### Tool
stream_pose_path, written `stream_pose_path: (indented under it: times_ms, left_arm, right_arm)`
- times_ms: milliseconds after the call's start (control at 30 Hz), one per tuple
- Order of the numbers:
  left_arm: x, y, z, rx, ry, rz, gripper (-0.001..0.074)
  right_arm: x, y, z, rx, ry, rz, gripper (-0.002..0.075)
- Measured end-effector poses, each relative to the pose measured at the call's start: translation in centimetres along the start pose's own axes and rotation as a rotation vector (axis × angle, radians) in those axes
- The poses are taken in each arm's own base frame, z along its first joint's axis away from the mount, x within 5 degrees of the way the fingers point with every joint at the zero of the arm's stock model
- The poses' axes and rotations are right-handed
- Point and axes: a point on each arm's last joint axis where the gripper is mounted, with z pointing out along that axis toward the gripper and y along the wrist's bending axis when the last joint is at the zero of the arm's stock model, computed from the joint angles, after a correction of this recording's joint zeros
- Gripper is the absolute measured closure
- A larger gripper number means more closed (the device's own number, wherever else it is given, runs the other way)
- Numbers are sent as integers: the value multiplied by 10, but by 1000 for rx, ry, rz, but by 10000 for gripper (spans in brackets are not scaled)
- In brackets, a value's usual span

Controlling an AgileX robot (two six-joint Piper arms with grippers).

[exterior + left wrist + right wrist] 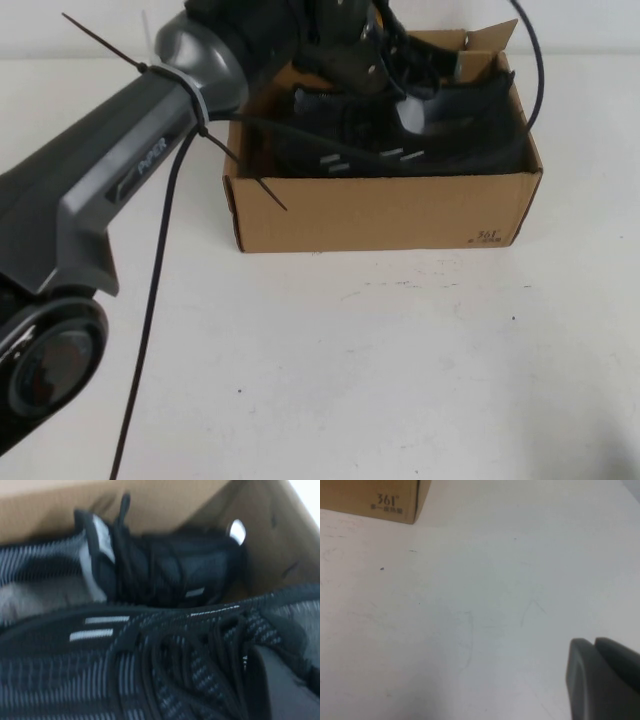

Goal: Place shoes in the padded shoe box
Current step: Place the shoe in the shoe box

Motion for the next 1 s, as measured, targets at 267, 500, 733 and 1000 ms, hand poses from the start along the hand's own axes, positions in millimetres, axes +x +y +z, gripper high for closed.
stream_pose_path:
  times_ms: [267,500,733,1000]
  left_arm:
    - [13,2,20,-23,81,4,734]
    - [13,1,20,-20,68,68,734]
    - [19,2,36,-23,81,97,734]
    - [29,5,54,-34,122,99,734]
  right_arm:
    - [0,0,0,0,0,0,734]
    - [0,0,0,0,0,0,734]
    - [0,0,0,0,0,0,734]
    - [0,0,0,0,0,0,734]
